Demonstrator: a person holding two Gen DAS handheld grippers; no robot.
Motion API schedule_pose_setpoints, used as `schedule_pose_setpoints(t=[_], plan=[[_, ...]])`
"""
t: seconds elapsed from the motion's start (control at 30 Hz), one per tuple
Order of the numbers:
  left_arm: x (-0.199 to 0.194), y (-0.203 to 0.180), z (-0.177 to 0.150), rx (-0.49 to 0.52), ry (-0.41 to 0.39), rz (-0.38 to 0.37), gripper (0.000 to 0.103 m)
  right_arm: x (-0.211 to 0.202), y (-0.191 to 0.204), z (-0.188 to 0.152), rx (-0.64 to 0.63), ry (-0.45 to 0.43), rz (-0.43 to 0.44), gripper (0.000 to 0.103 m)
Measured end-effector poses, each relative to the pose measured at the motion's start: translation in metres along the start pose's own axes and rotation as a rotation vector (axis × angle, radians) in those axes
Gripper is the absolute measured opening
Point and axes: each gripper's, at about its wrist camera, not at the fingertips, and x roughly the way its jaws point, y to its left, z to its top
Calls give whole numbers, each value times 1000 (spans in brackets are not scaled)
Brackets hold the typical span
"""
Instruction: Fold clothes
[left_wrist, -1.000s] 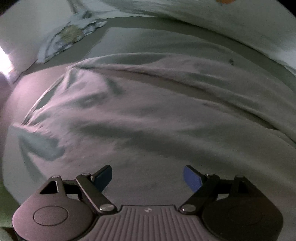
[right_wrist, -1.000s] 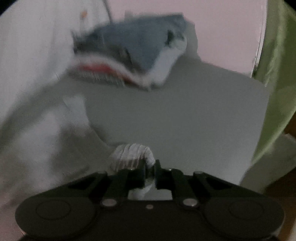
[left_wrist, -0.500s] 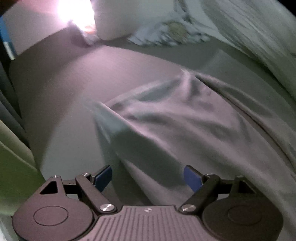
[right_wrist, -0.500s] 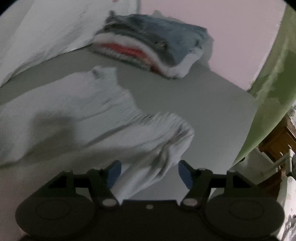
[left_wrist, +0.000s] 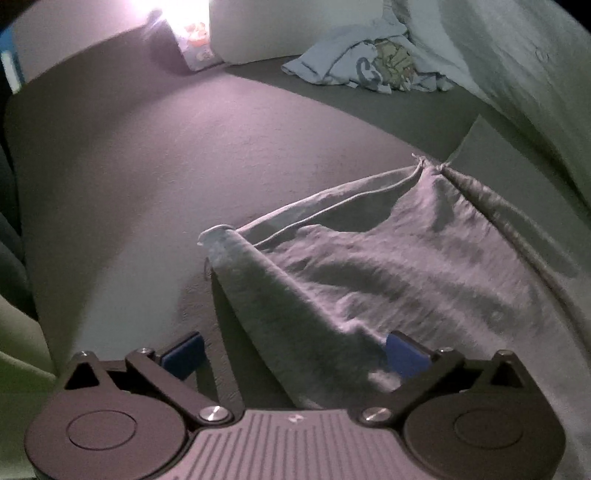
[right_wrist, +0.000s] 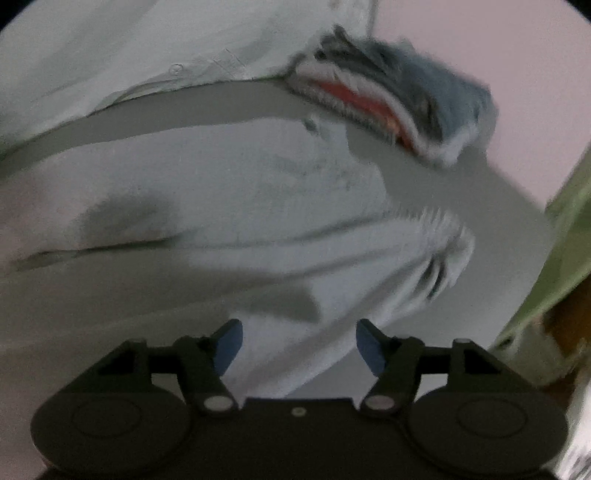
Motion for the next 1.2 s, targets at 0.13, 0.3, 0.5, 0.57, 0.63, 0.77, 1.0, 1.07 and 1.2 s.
schedule_pose_setpoints(t=[0.13, 0.3, 0.5, 0.57, 0.63, 0.77, 1.0, 1.07, 1.2], plan=[[-1, -7, -7, 11, -34, 34, 103, 6, -17, -15, 116, 42, 19, 75], [-2, 1, -5, -50, -38, 12, 102, 15, -52, -22, 299, 42, 29, 76], [-9, 12, -1, -190, -54, 23, 83, 35, -117, -21, 594, 7, 80, 76], [-11, 12, 0, -200, -59, 43, 70, 42, -139, -22, 706, -17, 109, 76], [-13, 9, -1, -187, -67, 44, 59, 50, -156, -22, 803, -39, 123, 76], [-14, 3, 1, -199, -70, 25, 33, 67, -175, -14, 894, -56, 114, 76], [-16, -5, 11, -270, -82, 37, 3, 94, -166, 25, 633, -32, 112, 3], [-24, -8, 16, -283, -99, 31, 2, 87, -155, 36, 497, -61, 100, 2], [-57, -7, 27, -299, -156, 10, 2, 52, -176, 50, 549, -146, 152, 2]])
